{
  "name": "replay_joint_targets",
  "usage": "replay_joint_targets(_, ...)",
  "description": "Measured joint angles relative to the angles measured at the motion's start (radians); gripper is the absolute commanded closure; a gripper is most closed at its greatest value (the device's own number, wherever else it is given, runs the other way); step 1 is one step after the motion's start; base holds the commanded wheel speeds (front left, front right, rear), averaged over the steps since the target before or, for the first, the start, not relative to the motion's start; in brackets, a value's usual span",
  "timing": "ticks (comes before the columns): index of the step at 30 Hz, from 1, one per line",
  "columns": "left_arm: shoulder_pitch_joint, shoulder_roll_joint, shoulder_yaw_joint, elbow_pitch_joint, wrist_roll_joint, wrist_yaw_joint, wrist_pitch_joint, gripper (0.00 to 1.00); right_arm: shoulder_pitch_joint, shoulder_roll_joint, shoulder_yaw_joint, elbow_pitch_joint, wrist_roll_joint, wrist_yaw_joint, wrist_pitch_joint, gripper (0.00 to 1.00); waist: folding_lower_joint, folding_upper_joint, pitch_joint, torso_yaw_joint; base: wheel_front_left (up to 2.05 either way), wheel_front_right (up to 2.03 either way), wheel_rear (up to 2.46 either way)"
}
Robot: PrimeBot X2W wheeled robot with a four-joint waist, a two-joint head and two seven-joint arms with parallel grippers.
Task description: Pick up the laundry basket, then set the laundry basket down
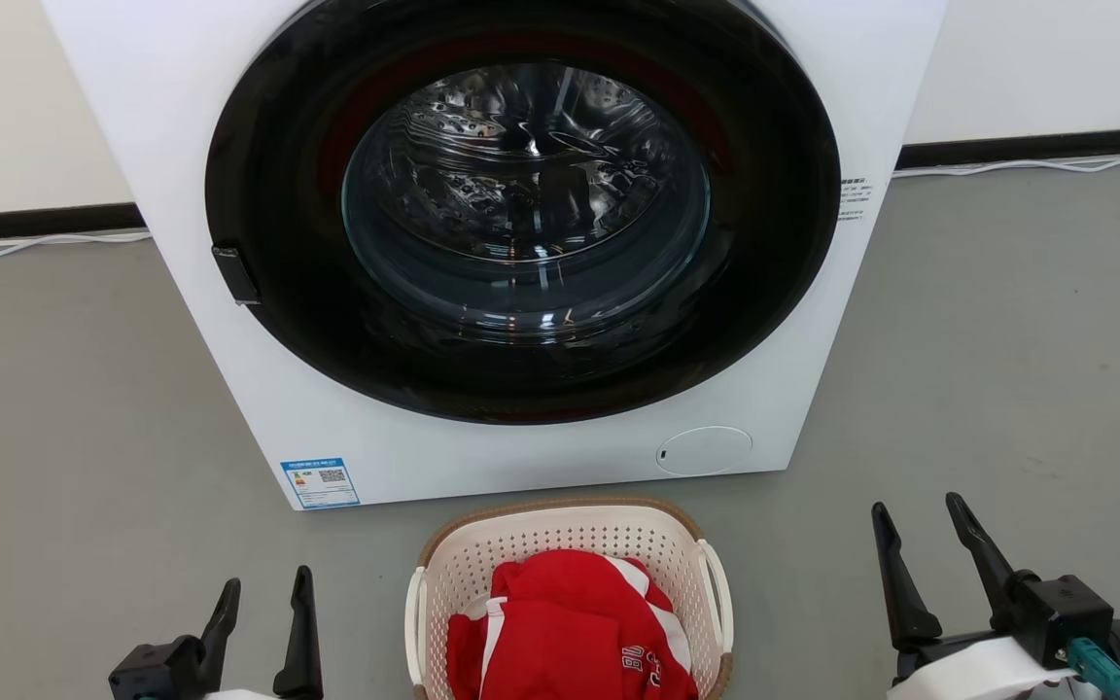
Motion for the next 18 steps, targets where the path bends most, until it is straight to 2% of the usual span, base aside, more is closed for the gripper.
replay_joint_targets(18, -0.001, 0.000, -0.001, 0.005, 0.000, 0.000, 0.000, 0.00, -0.001, 0.001, -0.007, -0.003, 0.000, 0.000, 0.000, 0.00, 0.0000, 0.0000, 0.018, 0.001, 0.00, 0.00, 0.00)
